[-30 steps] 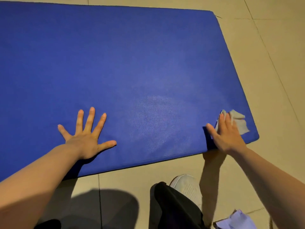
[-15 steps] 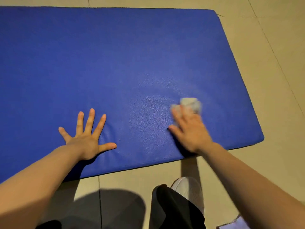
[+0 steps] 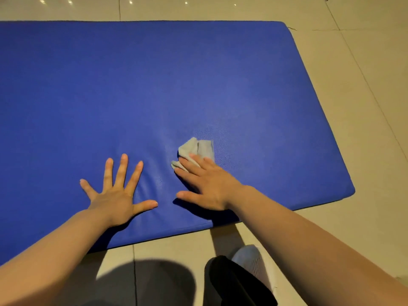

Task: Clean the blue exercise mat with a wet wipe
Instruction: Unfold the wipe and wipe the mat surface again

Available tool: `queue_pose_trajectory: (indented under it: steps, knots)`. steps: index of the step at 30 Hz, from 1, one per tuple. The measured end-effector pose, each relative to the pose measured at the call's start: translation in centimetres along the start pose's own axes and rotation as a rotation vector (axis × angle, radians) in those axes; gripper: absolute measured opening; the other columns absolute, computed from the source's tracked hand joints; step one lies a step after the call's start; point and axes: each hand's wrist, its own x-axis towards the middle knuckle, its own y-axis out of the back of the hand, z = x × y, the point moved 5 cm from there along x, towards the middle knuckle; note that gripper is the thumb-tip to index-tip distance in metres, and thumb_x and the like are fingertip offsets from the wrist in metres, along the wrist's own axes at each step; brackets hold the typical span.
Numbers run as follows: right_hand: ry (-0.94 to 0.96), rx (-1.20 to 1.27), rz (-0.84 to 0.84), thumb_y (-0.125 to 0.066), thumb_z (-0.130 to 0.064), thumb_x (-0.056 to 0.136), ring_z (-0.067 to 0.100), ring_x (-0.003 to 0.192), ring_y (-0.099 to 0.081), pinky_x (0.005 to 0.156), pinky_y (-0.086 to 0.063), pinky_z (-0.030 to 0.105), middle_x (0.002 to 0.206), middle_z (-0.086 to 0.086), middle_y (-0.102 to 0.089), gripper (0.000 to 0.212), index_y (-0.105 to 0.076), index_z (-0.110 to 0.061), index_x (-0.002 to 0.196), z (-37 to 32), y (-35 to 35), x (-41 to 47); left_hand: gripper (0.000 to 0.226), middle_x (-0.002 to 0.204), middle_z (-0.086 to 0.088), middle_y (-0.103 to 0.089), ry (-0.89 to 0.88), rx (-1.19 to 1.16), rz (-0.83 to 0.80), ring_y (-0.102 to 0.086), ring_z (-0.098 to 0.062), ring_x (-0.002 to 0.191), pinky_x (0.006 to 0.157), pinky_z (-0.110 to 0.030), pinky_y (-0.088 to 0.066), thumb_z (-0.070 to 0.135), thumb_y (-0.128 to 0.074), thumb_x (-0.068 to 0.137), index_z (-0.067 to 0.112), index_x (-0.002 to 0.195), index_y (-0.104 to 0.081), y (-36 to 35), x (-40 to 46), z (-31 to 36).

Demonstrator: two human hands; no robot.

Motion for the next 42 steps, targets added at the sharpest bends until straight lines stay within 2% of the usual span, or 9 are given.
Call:
queue_pose_trajectory:
  steps: [2, 6, 11, 13, 16, 22, 27, 33, 42]
  knots:
    - [0.002, -0.054, 0.025, 0.002, -0.072, 0.085, 0.018, 0.151, 0.003, 0.121, 0.000, 0.039, 0.164, -0.009, 0.000, 0.082, -0.004, -0.032, 0.156, 2.4, 0.2, -0.5, 0.105, 0.135, 0.016, 0.057, -0.027, -0.072, 0.136, 0.047, -0.018, 0.132, 0.105, -0.075, 0.005, 0.099, 0.002, 0.048, 0.049, 0.133, 0.038, -0.4, -0.5, -0.1]
    - [-0.491, 0.082, 0.233, 0.003, -0.078, 0.082, 0.016, 0.151, 0.008, 0.121, 0.001, 0.040, 0.165, -0.004, 0.001, 0.091, -0.007, -0.026, 0.156, 13.7, 1.2, -6.6, 0.089, 0.163, 0.012, 0.007, -0.030, -0.348, 0.408, 0.019, -0.010, 0.147, 0.112, -0.063, 0.011, 0.083, -0.012, 0.074, 0.041, 0.152, -0.016, -0.3, -1.5, 0.6]
    - [-0.849, 0.132, 0.065, 0.007, -0.074, 0.085, 0.032, 0.149, 0.015, 0.120, 0.004, 0.043, 0.163, 0.011, 0.009, 0.092, -0.014, -0.019, 0.155, 18.5, 1.9, -11.6, 0.060, 0.162, 0.000, -0.016, -0.008, -0.506, 0.638, 0.006, -0.015, 0.149, 0.114, -0.060, 0.008, 0.055, -0.033, 0.097, 0.022, 0.145, -0.042, 2.3, 0.1, 3.2]
    - [-0.848, 0.218, 0.187, -0.014, -0.067, 0.095, 0.023, 0.149, 0.016, 0.121, 0.004, 0.043, 0.164, 0.004, 0.006, 0.081, -0.005, -0.016, 0.157, 16.2, 2.1, -9.8, 0.055, 0.163, 0.000, -0.010, -0.014, -0.484, 0.666, 0.007, -0.017, 0.149, 0.112, -0.063, 0.007, 0.046, -0.041, 0.098, 0.019, 0.146, -0.040, 3.8, 1.8, 4.4]
    - [-0.452, 0.107, 0.225, 0.002, -0.081, 0.083, 0.020, 0.148, 0.020, 0.121, 0.003, 0.044, 0.164, -0.007, 0.010, 0.095, 0.000, -0.022, 0.157, 9.5, 1.4, -4.4, 0.058, 0.164, 0.001, 0.000, -0.029, -0.434, 0.662, 0.011, -0.016, 0.149, 0.111, -0.066, 0.008, 0.045, -0.040, 0.100, 0.023, 0.152, -0.028, 6.4, 4.3, 5.7]
    - [0.086, -0.021, 0.167, -0.021, -0.062, 0.095, 0.024, 0.151, -0.004, 0.122, -0.002, 0.044, 0.164, -0.001, -0.012, 0.073, -0.020, -0.023, 0.156, 2.3, 0.1, 0.8, 0.072, 0.161, 0.003, 0.020, 0.075, -0.254, 0.481, 0.021, -0.019, 0.147, 0.109, -0.070, 0.008, 0.066, -0.015, 0.093, 0.037, 0.154, 0.009, 9.3, 7.7, 4.0]
    - [-0.243, -0.002, 0.357, -0.018, -0.070, 0.095, 0.020, 0.151, -0.004, 0.120, -0.008, 0.050, 0.164, 0.000, -0.012, 0.074, -0.018, -0.027, 0.155, 13.8, 2.9, -1.5, 0.101, 0.129, 0.007, 0.060, 0.069, -0.137, 0.025, 0.044, -0.024, 0.135, 0.107, -0.071, 0.010, 0.092, -0.017, 0.066, 0.041, 0.125, 0.047, 10.0, 9.1, 3.4]
    - [-0.863, 0.204, 0.440, -0.006, -0.079, 0.081, 0.016, 0.150, 0.008, 0.121, -0.005, 0.045, 0.165, 0.000, -0.002, 0.095, -0.011, -0.021, 0.157, 21.4, 5.3, -4.2, 0.117, 0.122, 0.002, 0.068, 0.076, -0.080, -0.067, 0.052, -0.026, 0.127, 0.105, -0.073, 0.010, 0.097, -0.027, 0.059, 0.038, 0.118, 0.054, 10.2, 8.7, 3.8]
    - [-0.037, 0.111, 0.215, -0.016, -0.072, 0.087, 0.017, 0.150, 0.011, 0.121, 0.009, 0.040, 0.164, -0.006, 0.000, 0.088, -0.012, -0.018, 0.157, 3.4, 5.4, 9.8, 0.113, 0.118, 0.000, 0.069, 0.081, -0.058, -0.105, 0.056, -0.026, 0.119, 0.106, -0.074, 0.007, 0.095, -0.022, 0.063, 0.035, 0.118, 0.055, 10.4, 8.3, 3.9]
